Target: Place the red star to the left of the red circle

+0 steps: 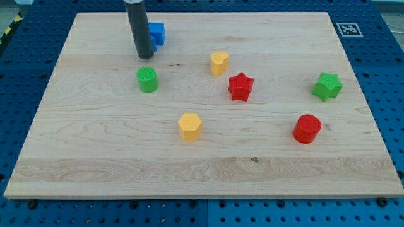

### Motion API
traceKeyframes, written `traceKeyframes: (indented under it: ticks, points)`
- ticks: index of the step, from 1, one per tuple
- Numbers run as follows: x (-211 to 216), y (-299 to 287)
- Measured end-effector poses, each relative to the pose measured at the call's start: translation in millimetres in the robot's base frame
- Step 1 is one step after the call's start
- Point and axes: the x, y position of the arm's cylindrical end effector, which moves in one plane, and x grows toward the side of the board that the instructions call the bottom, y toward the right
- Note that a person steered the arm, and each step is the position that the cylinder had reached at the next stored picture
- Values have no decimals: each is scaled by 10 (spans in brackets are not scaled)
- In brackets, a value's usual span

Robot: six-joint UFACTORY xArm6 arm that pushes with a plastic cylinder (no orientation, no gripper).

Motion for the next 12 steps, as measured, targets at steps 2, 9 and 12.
traceKeyframes:
  ticks: [2,9,12]
  points:
    - [93,116]
    - [551,765]
    - [551,794]
